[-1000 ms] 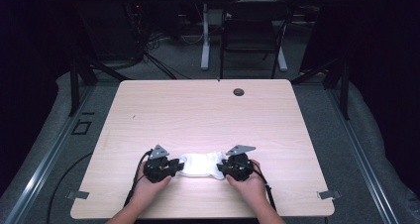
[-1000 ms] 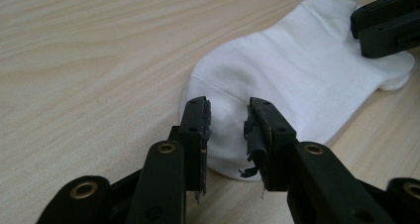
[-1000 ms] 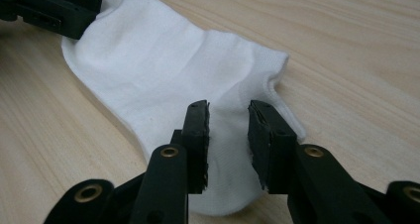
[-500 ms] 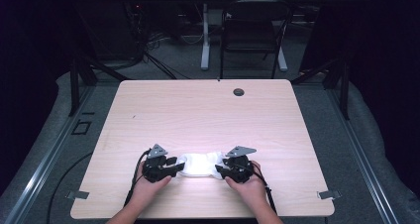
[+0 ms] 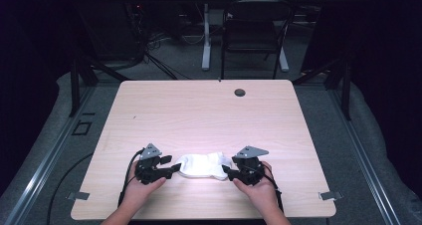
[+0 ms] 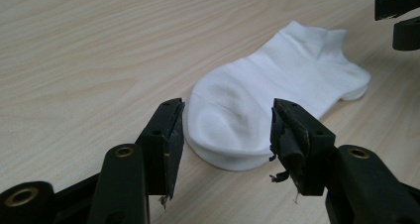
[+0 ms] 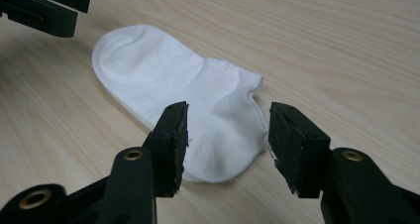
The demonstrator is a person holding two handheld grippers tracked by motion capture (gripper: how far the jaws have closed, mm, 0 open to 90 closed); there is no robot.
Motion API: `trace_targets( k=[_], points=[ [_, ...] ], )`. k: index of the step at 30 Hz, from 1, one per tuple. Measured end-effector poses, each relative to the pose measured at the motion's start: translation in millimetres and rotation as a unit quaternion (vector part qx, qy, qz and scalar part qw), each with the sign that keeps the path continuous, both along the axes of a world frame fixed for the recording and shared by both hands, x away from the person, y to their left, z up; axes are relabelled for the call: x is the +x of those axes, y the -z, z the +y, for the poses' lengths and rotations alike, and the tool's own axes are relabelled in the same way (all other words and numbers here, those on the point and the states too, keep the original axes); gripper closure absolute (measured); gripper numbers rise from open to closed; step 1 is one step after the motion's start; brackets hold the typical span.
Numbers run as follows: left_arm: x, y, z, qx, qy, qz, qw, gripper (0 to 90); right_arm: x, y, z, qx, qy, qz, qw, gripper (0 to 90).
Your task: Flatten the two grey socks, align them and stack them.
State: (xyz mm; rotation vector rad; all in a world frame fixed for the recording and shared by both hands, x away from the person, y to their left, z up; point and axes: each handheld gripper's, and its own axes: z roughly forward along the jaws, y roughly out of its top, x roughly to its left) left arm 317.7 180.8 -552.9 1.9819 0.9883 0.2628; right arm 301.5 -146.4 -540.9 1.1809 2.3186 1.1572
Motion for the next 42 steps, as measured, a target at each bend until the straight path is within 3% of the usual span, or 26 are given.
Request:
trace_targets(
  k=[7, 15, 21, 25, 29, 36, 42],
  points=[
    [-9.3, -12.4, 6.7, 0.009, 0.011, -0.016, 0.9998, 46.0, -13.7, -7.2, -13.9, 0.019, 0.009, 0.000, 0.9998, 49.0],
    [-18.6, -6.2, 18.3, 0.027, 0.012, -0.021, 0.9993, 45.6, -26.5, -4.4, -19.6, 0.023, 0.008, -0.006, 0.9997, 48.9],
    [-21.1, 1.8, 24.4, 0.028, 0.010, -0.017, 0.9994, 45.6, -31.1, 3.3, -15.4, 0.004, -0.009, -0.024, 0.9997, 49.3],
    [-19.6, 5.6, 26.7, 0.024, 0.008, -0.015, 0.9996, 45.6, -31.2, 12.1, -11.9, -0.002, -0.015, -0.015, 0.9998, 49.5],
    [-18.2, 12.1, 27.5, 0.038, 0.007, -0.006, 0.9992, 45.6, -31.3, 19.9, -8.8, -0.019, -0.017, -0.012, 0.9996, 50.2],
    [-18.7, 18.5, 23.8, 0.051, 0.013, 0.003, 0.9986, 45.6, -29.9, 28.3, -9.7, -0.022, -0.016, 0.003, 0.9996, 51.0],
    [-20.8, 20.2, 17.2, 0.061, 0.024, -0.002, 0.9979, 45.3, -29.5, 30.4, -8.9, -0.024, -0.018, 0.004, 0.9995, 51.0]
  ],
)
